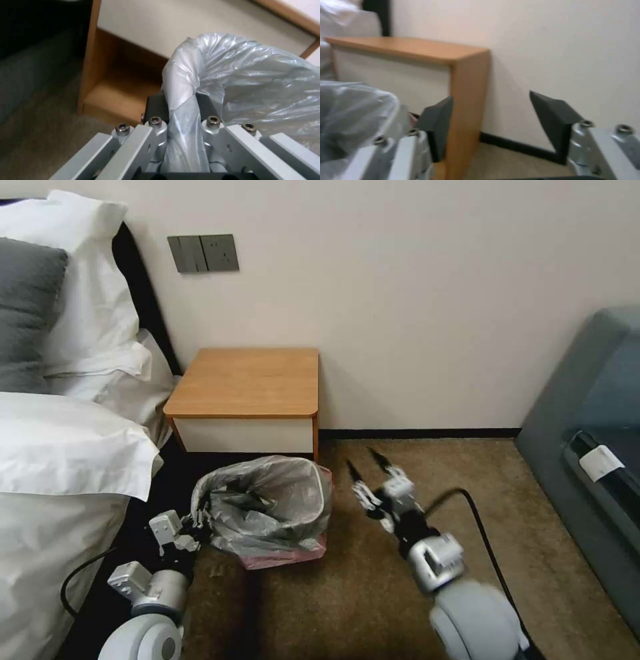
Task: Pick up the garbage bag from the table and place it over the trash can.
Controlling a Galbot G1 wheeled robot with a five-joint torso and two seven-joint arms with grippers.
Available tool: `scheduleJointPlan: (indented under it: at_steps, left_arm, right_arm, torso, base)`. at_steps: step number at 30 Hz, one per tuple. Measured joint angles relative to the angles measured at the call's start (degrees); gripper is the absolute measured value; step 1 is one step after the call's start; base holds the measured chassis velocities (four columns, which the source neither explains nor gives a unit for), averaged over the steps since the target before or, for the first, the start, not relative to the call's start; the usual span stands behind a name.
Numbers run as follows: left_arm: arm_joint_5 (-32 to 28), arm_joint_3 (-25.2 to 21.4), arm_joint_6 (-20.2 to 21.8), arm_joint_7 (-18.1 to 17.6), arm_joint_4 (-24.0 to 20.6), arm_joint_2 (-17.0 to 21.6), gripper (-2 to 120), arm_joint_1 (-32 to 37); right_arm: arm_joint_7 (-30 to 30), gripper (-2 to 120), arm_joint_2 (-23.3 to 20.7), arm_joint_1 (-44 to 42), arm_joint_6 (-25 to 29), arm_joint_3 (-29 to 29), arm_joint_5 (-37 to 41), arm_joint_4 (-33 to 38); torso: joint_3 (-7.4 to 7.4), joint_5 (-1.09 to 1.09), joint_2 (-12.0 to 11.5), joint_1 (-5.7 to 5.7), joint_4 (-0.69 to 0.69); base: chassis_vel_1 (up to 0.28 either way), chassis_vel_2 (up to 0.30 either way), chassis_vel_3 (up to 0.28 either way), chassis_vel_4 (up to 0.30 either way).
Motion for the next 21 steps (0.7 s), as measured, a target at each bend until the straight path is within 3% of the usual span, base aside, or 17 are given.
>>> scheduleJointPlan:
  at_steps: [1,5,7,10,21]
  left_arm:
    - [0.2,0.8,1.1,-0.7,0.3,-0.1,7,0.0]
    - [0.7,2.7,2.4,-1.9,0.6,-0.1,7,0.1]
    - [1.9,5.0,2.7,-2.7,1.1,-0.3,7,0.3]
    - [3.5,7.5,3.4,-3.0,1.5,-0.3,7,0.8]
    - [6.8,11.4,2.5,-3.3,2.8,-0.2,7,2.1]
  right_arm:
    - [0.7,72,1.0,-3.3,2.4,1.8,0.0,-0.2]
    - [1.8,82,2.2,-6.5,5.0,3.5,0.0,-0.2]
    - [2.0,93,3.1,-8.1,6.2,4.4,0.0,-0.2]
    - [2.4,99,3.6,-8.6,7.0,5.0,0.0,0.1]
    - [3.0,100,4.2,-8.5,7.4,6.5,0.1,0.2]
  torso:
    - [0.0,0.0,0.0,0.0,0.0]
    - [0.0,0.0,0.0,0.0,0.0]
    - [0.0,0.0,0.0,0.0,0.0]
    - [0.0,0.0,0.0,0.0,0.0]
    - [0.01,0.01,0.0,0.0,0.0]
  base:
    - [0.0,0.0,0.0,0.0]
    - [0.0,0.0,0.0,0.0]
    - [0.0,0.0,0.0,0.0]
    - [0.0,0.0,0.0,0.0]
    - [0.0,0.0,0.0,0.0]
